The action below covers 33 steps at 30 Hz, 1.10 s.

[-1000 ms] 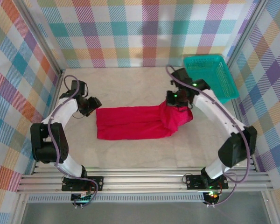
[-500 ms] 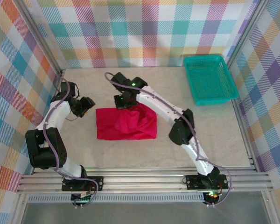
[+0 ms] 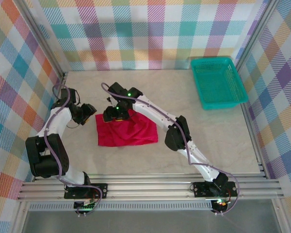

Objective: Fold the inside-out t-shirt

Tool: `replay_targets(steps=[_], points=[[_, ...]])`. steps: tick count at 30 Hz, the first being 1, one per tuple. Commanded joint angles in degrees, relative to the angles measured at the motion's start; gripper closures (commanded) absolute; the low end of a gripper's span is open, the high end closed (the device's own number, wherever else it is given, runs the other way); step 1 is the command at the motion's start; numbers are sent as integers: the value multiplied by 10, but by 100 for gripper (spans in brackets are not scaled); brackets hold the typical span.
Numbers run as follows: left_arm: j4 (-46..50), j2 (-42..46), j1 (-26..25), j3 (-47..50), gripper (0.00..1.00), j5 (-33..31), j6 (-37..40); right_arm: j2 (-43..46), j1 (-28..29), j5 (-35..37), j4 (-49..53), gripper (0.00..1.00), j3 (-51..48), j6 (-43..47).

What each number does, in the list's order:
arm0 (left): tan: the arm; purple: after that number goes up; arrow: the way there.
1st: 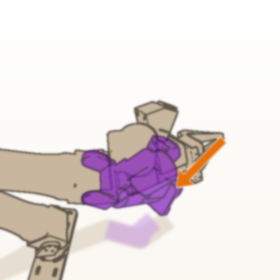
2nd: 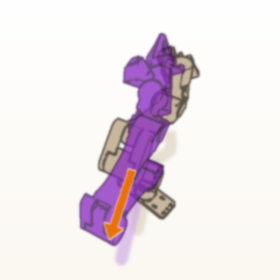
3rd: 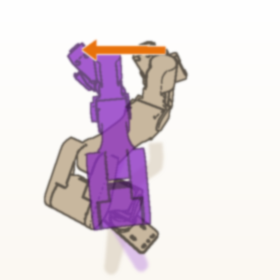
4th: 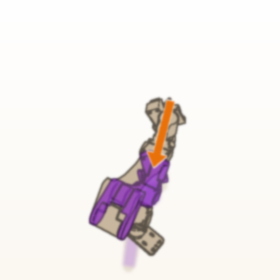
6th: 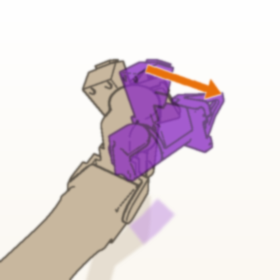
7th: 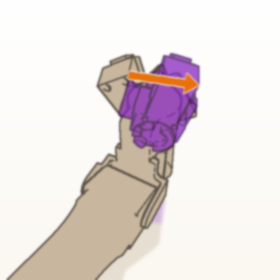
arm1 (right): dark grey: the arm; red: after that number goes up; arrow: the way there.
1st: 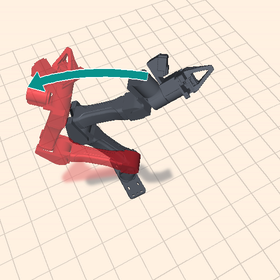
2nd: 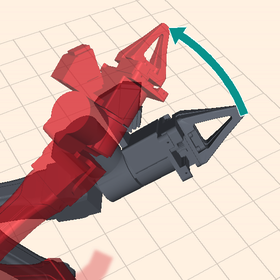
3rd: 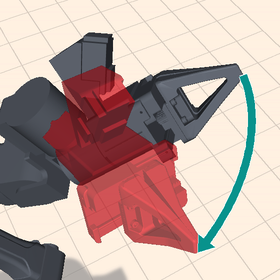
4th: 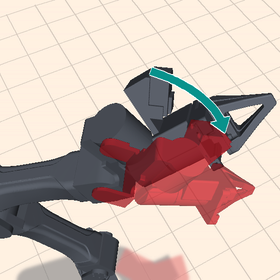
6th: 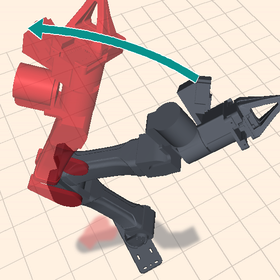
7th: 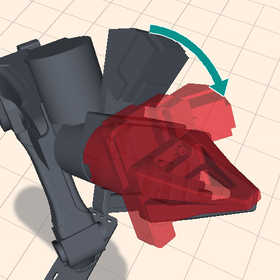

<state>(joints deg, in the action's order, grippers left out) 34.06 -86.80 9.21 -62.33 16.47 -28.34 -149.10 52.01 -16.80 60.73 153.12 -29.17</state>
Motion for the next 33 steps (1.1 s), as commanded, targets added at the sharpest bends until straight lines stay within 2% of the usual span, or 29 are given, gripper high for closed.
replay_targets(steps=[1, 3, 6, 8, 10, 11, 13, 16, 24, 30, 33], points=[[-1, 30, 7, 7, 48, -3, -5, 62, 6, -41, 5, 32, 17, 25], [-2, 50, 3, 9, 47, 6, 2, 123, -2, 17, 25, 30, -36, 47], [7, 76, -30, 4, 43, 33, 21, 244, -35, 65, -7, 30, -211, 66], [7, 82, -67, -1, 42, 52, 38, 323, -67, 79, -61, 34, -348, 65], [14, 73, -121, -18, 42, 54, 58, 390, -113, 81, -115, 45, -474, 52], [16, 65, -145, -26, 42, 53, 67, 411, -135, 76, -136, 49, -519, 45], [31, 30, -188, -53, 43, 39, 86, 440, -178, 60, -178, 52, -601, 30], [58, -23, -226, -92, 46, 24, 106, 444, -198, 44, -193, 51, -640, 22], [121, -76, -240, -111, 44, 9, 125, 396, -197, -14, -222, 50, -653, -6], [121, -94, -244, -101, 44, 39, 124, 366, -186, -17, -222, 50, -641, -33], [102, -115, -249, -89, 44, 54, 120, 346, -175, -19, -254, 50, -641, -57]])
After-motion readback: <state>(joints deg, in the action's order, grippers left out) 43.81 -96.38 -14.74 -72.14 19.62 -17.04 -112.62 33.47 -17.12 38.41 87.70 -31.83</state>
